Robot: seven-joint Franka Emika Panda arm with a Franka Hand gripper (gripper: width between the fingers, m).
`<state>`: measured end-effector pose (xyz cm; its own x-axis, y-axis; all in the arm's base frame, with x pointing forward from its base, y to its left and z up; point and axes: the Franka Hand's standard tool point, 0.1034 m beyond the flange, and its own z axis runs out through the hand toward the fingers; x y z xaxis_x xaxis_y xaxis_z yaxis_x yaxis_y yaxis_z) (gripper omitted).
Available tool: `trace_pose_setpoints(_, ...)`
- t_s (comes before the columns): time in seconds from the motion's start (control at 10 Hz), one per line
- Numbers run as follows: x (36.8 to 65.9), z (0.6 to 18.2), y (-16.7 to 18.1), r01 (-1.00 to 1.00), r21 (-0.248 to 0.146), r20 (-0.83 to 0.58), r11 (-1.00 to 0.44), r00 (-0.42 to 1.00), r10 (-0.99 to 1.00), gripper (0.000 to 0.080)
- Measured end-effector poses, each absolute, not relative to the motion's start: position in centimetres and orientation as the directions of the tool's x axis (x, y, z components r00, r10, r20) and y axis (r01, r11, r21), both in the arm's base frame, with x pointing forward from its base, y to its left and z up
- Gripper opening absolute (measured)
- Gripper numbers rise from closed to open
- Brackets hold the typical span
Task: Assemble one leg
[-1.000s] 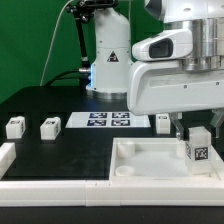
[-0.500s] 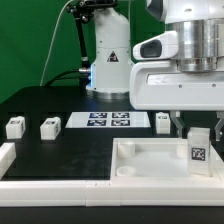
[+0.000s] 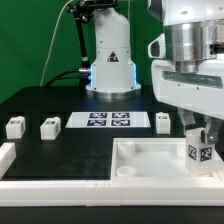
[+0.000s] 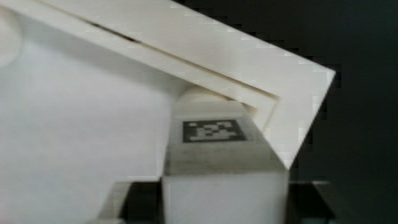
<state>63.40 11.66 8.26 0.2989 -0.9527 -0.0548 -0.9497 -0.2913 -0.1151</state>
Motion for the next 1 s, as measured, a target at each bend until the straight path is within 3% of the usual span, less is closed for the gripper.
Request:
trace_pose_setpoints(0.2,63.39,8.25,11.71,-0.951,-0.115,-0.057,-0.288,0.295,-0.954,0.0328)
trace_pose_setpoints(0.4,63.40,8.29,11.75,-0.925,-0.120,-0.048,-0.360,0.367,-0.929,0.0591)
trace_pose_setpoints(0.5,63.42,8.35,11.78,-0.892,-0.121,-0.040,-0.435,0.442,-0.896,0.0631)
trace_pose_setpoints(1.0,63.29,8.21,12.27,-0.485,-0.122,0.039,-0.866,0.869,-0.493,0.0649)
